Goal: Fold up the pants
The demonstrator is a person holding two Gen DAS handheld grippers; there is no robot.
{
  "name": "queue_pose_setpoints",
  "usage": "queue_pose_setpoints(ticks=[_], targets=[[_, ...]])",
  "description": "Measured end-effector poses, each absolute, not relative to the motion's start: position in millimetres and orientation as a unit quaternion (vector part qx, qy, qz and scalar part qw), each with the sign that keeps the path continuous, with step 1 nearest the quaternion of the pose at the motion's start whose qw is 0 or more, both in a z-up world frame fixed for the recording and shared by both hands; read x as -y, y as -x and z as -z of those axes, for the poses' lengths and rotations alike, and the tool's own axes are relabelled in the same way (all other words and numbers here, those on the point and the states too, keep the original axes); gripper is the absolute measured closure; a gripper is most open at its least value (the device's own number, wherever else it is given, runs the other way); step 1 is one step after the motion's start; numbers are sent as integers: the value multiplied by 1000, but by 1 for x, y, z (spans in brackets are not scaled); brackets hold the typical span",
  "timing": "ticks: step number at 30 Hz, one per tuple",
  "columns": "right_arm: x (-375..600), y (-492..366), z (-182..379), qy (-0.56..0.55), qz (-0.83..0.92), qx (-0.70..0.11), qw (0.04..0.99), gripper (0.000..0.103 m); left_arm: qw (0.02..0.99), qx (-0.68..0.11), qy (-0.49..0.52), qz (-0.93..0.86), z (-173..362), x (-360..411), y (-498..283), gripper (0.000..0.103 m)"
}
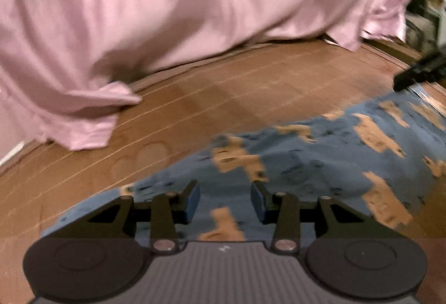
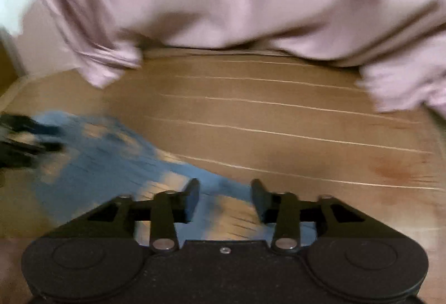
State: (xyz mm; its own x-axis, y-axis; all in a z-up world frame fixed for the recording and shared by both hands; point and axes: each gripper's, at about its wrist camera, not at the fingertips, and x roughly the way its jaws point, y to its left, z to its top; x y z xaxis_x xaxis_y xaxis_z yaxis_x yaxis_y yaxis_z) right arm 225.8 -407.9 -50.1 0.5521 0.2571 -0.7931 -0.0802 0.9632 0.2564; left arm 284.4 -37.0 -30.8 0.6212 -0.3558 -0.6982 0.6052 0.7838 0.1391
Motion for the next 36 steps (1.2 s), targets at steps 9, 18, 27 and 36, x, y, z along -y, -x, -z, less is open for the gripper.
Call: queue_pose_setpoints(ticks=[9, 18, 27, 36], targets=[[298, -312, 59, -83, -211, -461, 858, 66, 884, -329, -177, 280, 43, 26, -298, 64], [251, -377, 67, -43, -259, -488, 833, 67, 839, -271, -296, 368, 38, 54, -312, 59], [240, -391, 77, -29, -279, -513, 812, 78, 795, -298, -362, 385, 64, 65, -308, 100], [222, -393, 88, -3, -289, -528, 798, 78, 811, -302, -342, 367, 64, 59, -307, 100]])
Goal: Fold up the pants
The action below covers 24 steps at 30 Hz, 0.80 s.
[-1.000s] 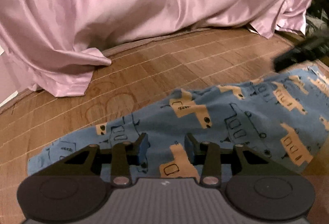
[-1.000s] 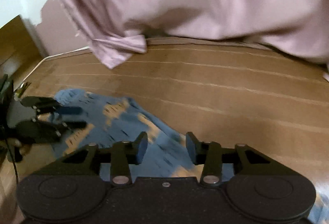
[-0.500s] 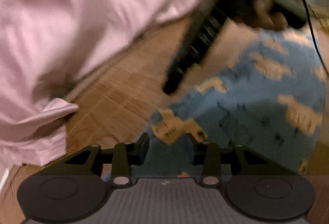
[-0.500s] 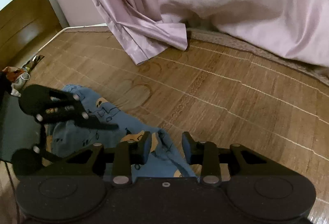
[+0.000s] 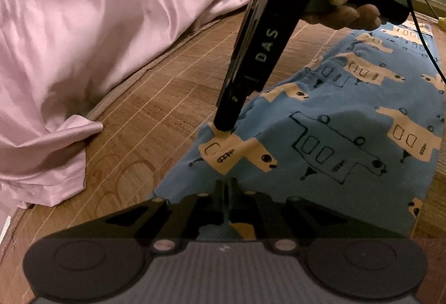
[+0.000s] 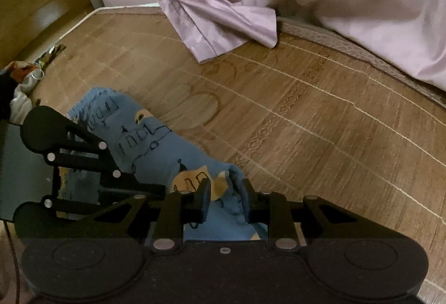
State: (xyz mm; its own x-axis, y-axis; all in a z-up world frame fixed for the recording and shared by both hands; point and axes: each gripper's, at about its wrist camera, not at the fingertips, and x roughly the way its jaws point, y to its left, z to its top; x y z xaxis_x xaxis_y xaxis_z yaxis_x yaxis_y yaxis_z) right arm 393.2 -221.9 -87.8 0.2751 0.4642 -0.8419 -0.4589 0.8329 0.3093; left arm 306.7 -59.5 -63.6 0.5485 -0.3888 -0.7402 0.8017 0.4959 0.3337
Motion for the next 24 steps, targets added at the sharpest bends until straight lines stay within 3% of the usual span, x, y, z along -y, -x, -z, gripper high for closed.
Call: queue_pose_setpoints(ticks=[4, 6, 14, 15, 16, 21, 24], targets=[[216, -397, 96, 4, -287, -540, 791, 78, 814, -301, -338, 364, 63, 58, -305, 100], [212, -396, 97, 15, -287, -538, 792, 101, 815, -302, -336, 363, 63, 57, -304, 100], [213, -402, 88, 66, -244, -505, 825, 101, 825, -298, -325, 354, 64, 54, -300, 100], [209, -400, 92, 98, -230, -509, 824, 92, 825, -298, -326, 353, 64, 54, -300, 100], [208, -398, 94, 121, -214, -508, 826, 88, 825, -301, -324, 352, 64, 54, -300, 100], [253, -362, 68, 38, -177, -487, 855, 89, 833, -328, -293, 335, 57, 45, -303, 96], [269, -318, 71, 51, -176, -514, 838, 88, 839, -321, -304, 317, 60, 36, -290, 96]])
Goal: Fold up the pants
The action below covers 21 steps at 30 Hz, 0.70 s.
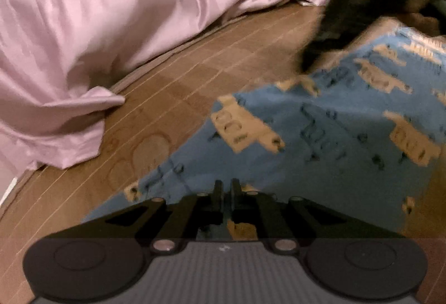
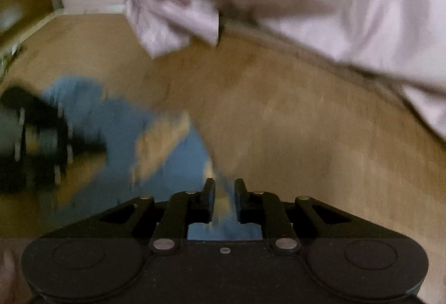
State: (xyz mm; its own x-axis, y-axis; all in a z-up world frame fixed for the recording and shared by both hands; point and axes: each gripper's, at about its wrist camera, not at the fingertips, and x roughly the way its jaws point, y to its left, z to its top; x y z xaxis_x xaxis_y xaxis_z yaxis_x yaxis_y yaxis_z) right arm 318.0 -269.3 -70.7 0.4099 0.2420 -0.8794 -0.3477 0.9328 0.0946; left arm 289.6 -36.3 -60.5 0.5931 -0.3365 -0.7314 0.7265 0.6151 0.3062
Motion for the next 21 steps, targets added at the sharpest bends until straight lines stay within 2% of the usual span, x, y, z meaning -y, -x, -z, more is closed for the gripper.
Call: queue_pose_setpoints(ticks=[2, 3, 4, 5, 6, 7, 12, 17, 21], targets=[[278, -298, 84, 97, -134, -520, 838, 85, 843, -312, -313, 307, 62, 33, -280, 96], [287, -292, 90, 109, -107, -511, 846, 78, 845, -312, -314, 301, 62, 31, -278, 96], [300, -288, 91, 88, -86, -500, 857, 59, 847, -312, -315, 294, 62, 31, -277, 96], [314, -288, 91, 63, -55, -501, 861, 54, 849, -310, -319, 285, 63, 30, -276, 94], [327, -285, 89, 41, -12, -497, 867, 63, 851, -303, -329, 275, 64, 29, -275, 89], [340, -279, 84, 34, 39, -493, 869, 65, 852, -297, -339, 265, 65, 28, -275, 84], [393, -215, 49, -55, 134, -480, 865, 61, 865, -315, -332, 206, 60, 13, -290, 74], [427, -134, 50, -175, 201, -487, 832, 60, 865, -337, -353, 119, 61, -11, -311, 72], [428, -127, 69, -203, 196, -479, 831, 63, 853, -348, -385, 56, 67, -25, -327, 72]])
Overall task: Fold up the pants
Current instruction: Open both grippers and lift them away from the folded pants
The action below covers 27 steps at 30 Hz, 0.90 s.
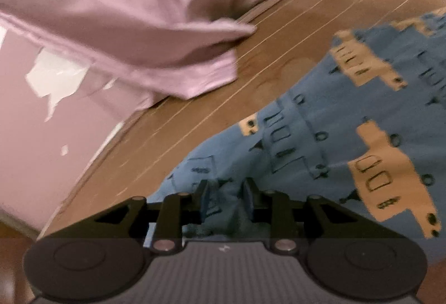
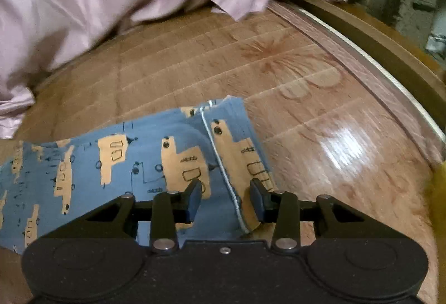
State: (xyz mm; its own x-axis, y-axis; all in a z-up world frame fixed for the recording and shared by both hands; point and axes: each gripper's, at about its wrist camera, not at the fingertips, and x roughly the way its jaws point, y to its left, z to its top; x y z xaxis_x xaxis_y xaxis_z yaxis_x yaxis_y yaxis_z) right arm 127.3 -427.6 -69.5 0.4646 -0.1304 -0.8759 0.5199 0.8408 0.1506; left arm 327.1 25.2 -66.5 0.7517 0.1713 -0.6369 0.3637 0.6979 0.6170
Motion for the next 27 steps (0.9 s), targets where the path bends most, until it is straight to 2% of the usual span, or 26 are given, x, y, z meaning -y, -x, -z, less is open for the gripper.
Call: queue_pose_setpoints(ticks=[4, 5, 6, 8, 10, 14, 17, 19, 21, 23, 27], targets=[[410, -140, 70, -193, 165, -461, 850, 59, 844, -369, -389, 5, 68, -33, -342, 71], [409, -135, 67, -194, 164, -450, 856, 47, 844, -378, -380, -11, 66, -32, -345, 71], [407, -129, 63, -191, 170, -437, 862, 31, 847, -380, -370, -25, 61, -29, -344, 71], [407, -120, 59, -182, 190, -414, 871, 22, 858, -361, -365, -29, 48, -15, -334, 67], [409, -112, 60, -171, 199, -410, 873, 22, 865, -325, -382, 2, 35, 14, -322, 46], [416, -101, 66, -194, 208, -397, 872, 22, 870, -259, -396, 142, 8, 99, -292, 33], [417, -96, 70, -188, 211, -386, 878, 24, 849, -250, -366, 288, -3, 167, -275, 33], [416, -94, 71, -176, 209, -379, 884, 30, 823, -243, -365, 362, -1, 213, -265, 33], [418, -93, 73, -179, 210, -381, 883, 47, 793, -235, -373, 421, 6, 255, -256, 34], [419, -93, 76, -182, 211, -384, 880, 54, 776, -236, -368, 455, 14, 290, -252, 38], [423, -88, 78, -189, 206, -377, 883, 54, 739, -266, -342, 516, 30, 338, -256, 46]])
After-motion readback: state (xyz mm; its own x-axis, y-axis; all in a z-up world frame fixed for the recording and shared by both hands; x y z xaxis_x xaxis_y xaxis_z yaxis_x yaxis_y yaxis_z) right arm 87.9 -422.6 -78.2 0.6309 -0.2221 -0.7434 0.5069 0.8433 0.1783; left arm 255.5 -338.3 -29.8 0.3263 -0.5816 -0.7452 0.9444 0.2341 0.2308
